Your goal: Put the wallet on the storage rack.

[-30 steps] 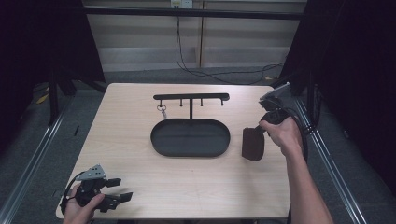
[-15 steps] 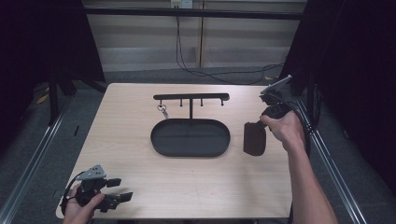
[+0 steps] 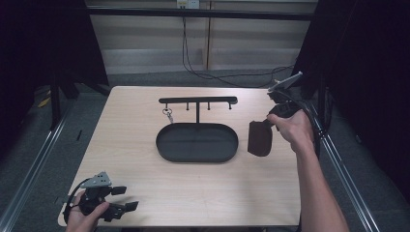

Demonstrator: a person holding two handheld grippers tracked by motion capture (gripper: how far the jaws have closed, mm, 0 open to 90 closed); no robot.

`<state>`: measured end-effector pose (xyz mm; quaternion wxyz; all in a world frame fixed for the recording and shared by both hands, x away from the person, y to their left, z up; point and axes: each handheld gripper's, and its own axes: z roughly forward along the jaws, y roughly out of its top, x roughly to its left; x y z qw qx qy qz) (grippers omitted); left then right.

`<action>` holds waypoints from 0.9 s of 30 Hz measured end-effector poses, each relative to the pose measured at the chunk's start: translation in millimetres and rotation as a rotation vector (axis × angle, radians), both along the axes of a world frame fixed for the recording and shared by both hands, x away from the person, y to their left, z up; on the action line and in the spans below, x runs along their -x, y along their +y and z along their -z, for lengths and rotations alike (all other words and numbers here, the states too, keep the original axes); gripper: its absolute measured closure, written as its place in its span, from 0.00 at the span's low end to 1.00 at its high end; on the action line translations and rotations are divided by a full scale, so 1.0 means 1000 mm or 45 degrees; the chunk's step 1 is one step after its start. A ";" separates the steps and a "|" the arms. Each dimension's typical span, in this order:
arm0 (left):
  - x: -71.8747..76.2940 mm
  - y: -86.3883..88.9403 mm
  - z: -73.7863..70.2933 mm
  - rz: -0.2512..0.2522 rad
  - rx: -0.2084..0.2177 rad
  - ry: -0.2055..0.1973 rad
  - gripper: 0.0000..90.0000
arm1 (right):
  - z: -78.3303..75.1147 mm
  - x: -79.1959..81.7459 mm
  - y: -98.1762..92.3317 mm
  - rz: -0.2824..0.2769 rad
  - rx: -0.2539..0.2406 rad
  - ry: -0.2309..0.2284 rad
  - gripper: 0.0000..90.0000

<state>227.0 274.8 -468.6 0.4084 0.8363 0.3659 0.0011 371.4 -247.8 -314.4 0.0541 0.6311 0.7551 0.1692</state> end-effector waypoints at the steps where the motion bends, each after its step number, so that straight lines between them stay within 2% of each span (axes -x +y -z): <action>1: 0.000 0.000 0.000 0.000 0.000 0.000 0.22 | 0.000 0.000 0.001 -0.001 0.003 -0.004 0.98; 8: 0.000 0.002 -0.002 -0.006 0.038 0.000 0.19 | 0.000 -0.002 0.013 -0.028 -0.034 -0.030 0.98; 16: 0.000 0.003 -0.002 -0.017 0.037 -0.008 0.19 | 0.004 -0.008 0.027 -0.057 -0.104 -0.061 0.98; 21: 0.000 0.003 -0.003 -0.008 0.042 -0.018 0.19 | 0.007 -0.011 0.034 -0.048 -0.125 -0.093 0.98; 27: 0.000 0.003 -0.003 -0.014 0.041 -0.019 0.19 | 0.012 -0.016 0.044 -0.059 -0.146 -0.101 0.98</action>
